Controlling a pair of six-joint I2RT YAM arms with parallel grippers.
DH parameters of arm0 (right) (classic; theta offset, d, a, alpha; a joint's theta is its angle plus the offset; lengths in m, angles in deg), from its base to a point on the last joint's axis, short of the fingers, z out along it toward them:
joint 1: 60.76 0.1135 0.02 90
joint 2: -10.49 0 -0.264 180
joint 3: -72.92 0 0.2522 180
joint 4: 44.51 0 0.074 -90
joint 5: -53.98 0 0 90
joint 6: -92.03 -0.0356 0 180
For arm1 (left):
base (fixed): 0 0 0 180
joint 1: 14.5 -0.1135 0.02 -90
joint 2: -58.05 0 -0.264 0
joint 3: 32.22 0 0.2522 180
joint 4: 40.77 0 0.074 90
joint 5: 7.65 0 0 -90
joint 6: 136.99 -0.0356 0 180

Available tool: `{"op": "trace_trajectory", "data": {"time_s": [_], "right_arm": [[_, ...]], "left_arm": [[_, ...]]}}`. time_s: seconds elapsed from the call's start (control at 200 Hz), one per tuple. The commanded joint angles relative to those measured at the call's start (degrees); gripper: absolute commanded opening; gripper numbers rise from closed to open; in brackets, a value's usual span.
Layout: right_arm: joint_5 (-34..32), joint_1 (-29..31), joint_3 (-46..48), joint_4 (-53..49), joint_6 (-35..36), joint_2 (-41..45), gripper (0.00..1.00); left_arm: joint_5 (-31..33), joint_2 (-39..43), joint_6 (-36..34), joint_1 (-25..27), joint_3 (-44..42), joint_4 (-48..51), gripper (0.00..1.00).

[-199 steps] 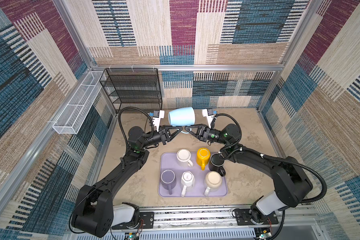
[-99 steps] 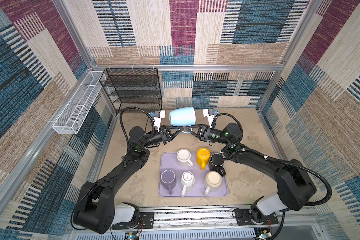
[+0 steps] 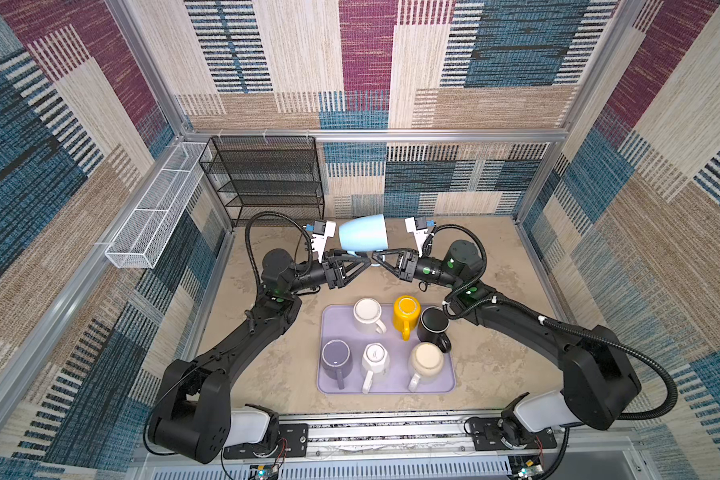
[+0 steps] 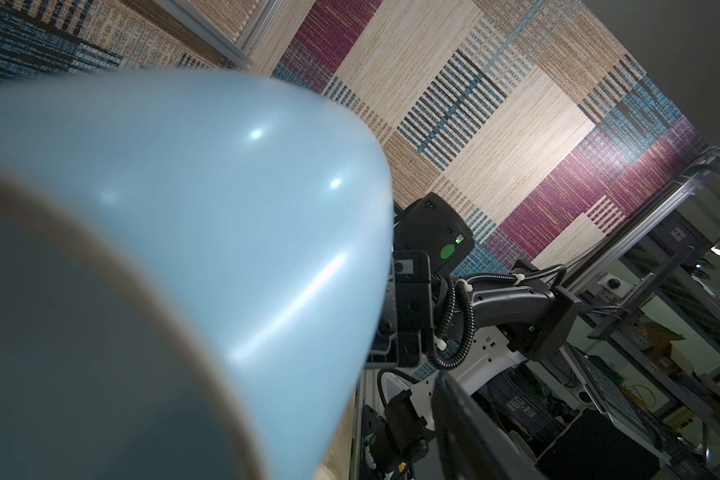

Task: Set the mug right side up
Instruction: 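Carry the mug away with the right gripper while the left gripper withdraws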

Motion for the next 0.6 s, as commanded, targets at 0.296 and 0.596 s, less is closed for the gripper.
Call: {"op": "trace_trajectory", "data": {"time_s": [0.296, 0.596], "right_arm": [[-4.63, -0.23, -4.88, -9.72, 8.91, 2.23, 0.00], [-12.64, -5.59, -16.85, -33.46, 18.25, -0.96, 0.00]], "left_arm": [[11.30, 5.34, -17.48, -0.03, 2.61, 29.11, 0.70], [21.84, 9.84, -28.73, -0.07, 4.66, 50.34, 0.70]]}}
